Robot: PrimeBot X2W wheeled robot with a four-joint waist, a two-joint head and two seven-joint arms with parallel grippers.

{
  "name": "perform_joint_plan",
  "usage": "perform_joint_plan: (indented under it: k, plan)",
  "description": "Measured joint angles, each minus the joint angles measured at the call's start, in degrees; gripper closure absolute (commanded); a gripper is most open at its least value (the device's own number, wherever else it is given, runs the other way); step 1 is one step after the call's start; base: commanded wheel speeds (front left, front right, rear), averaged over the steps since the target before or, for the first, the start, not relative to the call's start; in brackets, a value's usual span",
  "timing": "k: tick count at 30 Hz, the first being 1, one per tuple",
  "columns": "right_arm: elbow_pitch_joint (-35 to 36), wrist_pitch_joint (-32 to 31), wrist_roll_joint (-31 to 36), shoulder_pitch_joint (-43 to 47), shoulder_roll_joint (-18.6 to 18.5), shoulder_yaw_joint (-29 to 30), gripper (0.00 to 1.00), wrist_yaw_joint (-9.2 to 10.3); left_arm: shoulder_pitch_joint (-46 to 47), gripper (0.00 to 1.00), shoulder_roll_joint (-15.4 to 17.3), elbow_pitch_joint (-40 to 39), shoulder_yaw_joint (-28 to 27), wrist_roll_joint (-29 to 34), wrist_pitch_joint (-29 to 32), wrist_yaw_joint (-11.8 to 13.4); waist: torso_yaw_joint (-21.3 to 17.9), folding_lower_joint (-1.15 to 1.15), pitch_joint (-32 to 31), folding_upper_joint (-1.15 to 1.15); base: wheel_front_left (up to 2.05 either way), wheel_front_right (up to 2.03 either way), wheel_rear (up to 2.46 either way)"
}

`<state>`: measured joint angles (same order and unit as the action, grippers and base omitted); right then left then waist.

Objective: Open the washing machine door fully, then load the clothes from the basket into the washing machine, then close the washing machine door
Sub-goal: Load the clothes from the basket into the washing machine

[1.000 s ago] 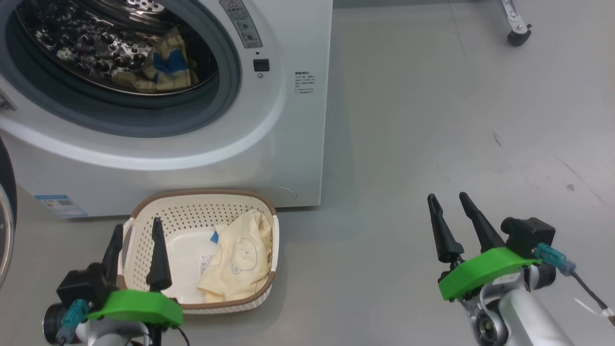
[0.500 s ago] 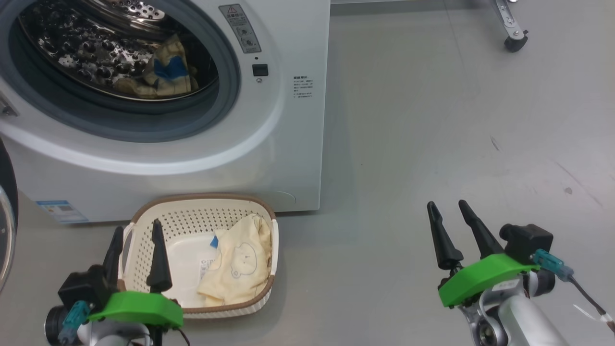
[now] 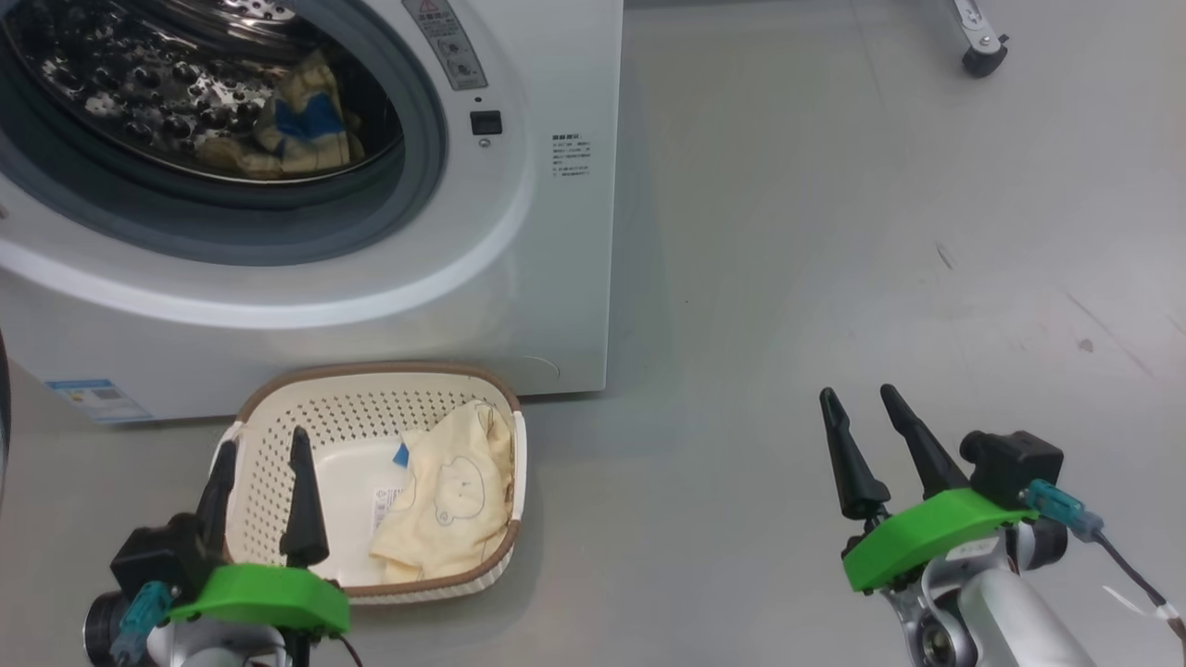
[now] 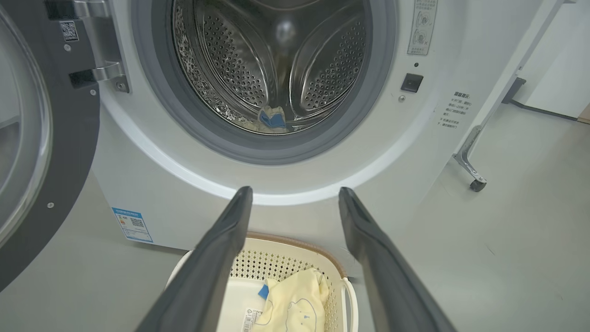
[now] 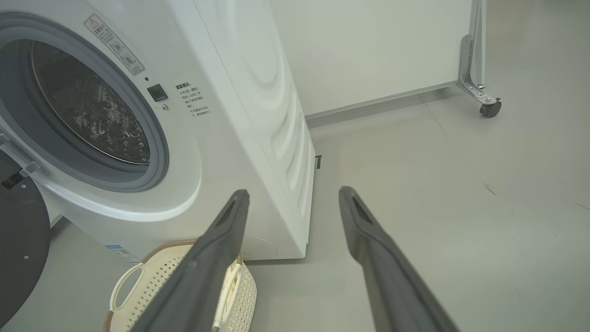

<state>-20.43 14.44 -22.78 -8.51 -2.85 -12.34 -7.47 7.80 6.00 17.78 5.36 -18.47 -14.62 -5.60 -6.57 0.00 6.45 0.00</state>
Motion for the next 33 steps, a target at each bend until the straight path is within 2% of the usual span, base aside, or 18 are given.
perform_joint_plan:
  k: [7, 16, 27, 33]
  plan:
    - [0.83, -0.01, 0.12, -0.25, 0.01, 0.69, 0.00, 0.00, 1.34, 0.00, 0.03, 2.04, -0.10, 0.94, 0.00, -0.48, -1.11, 0.00, 4.08, 0.00, 0.00, 0.00, 0.00]
    - [2.60, 0.00, 0.19, -3.27, 0.01, 1.26, 0.00, 0.00, 9.78, 0.00, 1.08, 5.24, 0.77, 1.91, 0.00, -1.45, -2.19, 0.01, 12.64, 0.00, 0.00, 0.00, 0.00]
    - [4.23, 0.01, -0.49, -7.88, 0.01, 0.75, 0.00, 0.00, 20.79, 0.00, 5.27, 13.90, 4.44, 2.35, 0.93, -1.52, -3.85, 0.02, 24.10, 0.00, 0.00, 0.00, 0.00]
    - [5.37, 0.01, -1.22, -8.99, 0.01, 0.22, 0.00, 0.00, 27.70, 0.00, 8.54, 20.01, 9.72, 3.50, 1.96, -1.70, -5.24, 0.01, 29.46, 0.00, 0.00, 0.00, 0.00]
